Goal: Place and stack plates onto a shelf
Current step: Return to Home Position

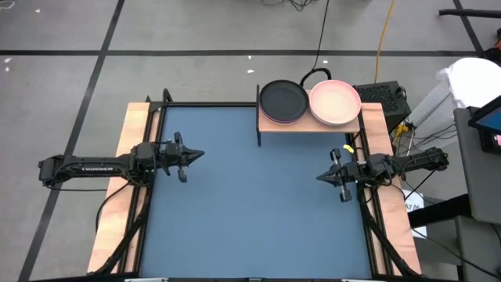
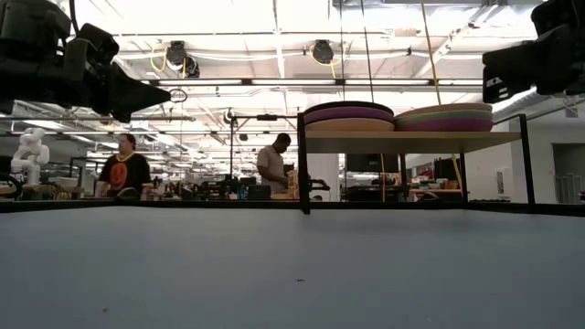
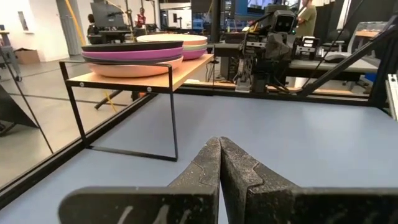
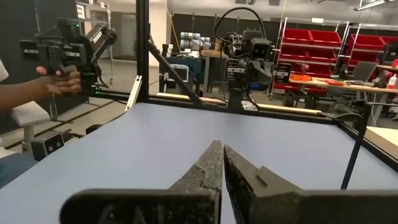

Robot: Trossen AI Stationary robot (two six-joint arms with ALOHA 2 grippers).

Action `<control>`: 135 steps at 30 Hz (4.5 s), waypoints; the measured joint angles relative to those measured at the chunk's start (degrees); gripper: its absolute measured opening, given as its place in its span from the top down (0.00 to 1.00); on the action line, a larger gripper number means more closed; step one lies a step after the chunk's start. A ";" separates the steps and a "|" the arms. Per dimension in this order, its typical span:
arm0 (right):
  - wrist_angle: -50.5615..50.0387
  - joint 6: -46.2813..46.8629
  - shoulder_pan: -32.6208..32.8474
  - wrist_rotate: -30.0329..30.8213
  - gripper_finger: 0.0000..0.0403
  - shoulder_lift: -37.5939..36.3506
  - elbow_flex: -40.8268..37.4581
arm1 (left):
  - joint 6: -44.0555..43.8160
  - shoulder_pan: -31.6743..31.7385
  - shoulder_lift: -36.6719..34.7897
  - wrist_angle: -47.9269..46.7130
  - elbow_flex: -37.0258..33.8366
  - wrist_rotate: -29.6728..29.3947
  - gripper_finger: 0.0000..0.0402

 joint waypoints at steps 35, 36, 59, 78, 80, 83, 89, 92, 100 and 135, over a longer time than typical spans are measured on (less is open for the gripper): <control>0.04 -1.77 -1.12 1.73 1.00 0.29 0.00 | -5.31 -2.51 -24.96 -22.77 0.02 5.52 0.99; 0.04 -1.77 -1.12 1.71 1.00 0.28 0.00 | -5.27 -3.33 -24.98 -22.80 0.02 5.24 0.99; 0.07 -2.91 -1.10 1.53 1.00 0.31 0.00 | -0.48 -16.88 -24.94 -23.28 0.04 -2.97 0.99; 0.07 -2.89 -1.10 1.49 1.00 0.31 -0.01 | 4.82 -16.83 -24.94 -23.41 0.04 -2.97 0.99; 0.07 -2.91 -1.10 1.49 1.00 0.31 0.00 | 4.93 -16.83 -24.94 -23.41 0.04 -2.97 0.99; 0.07 -2.88 -1.10 1.49 1.00 0.31 0.00 | 4.87 -16.83 -24.94 -23.39 0.04 -2.97 0.99; 0.07 -2.88 -1.10 1.49 1.00 0.31 0.00 | 5.02 -16.83 -24.93 -21.93 -0.07 -3.08 0.99; 0.08 -2.88 -1.10 1.49 1.00 0.31 0.00 | 5.07 -16.83 -24.94 -21.00 -0.07 -3.12 0.99; 0.07 -2.88 -1.10 1.49 1.00 0.31 0.00 | 5.05 -16.83 -24.92 -20.79 -0.07 -3.10 0.99; 0.08 -2.87 -1.09 1.49 1.00 0.31 0.00 | 5.07 -16.83 -24.92 -20.59 -0.07 -2.97 0.99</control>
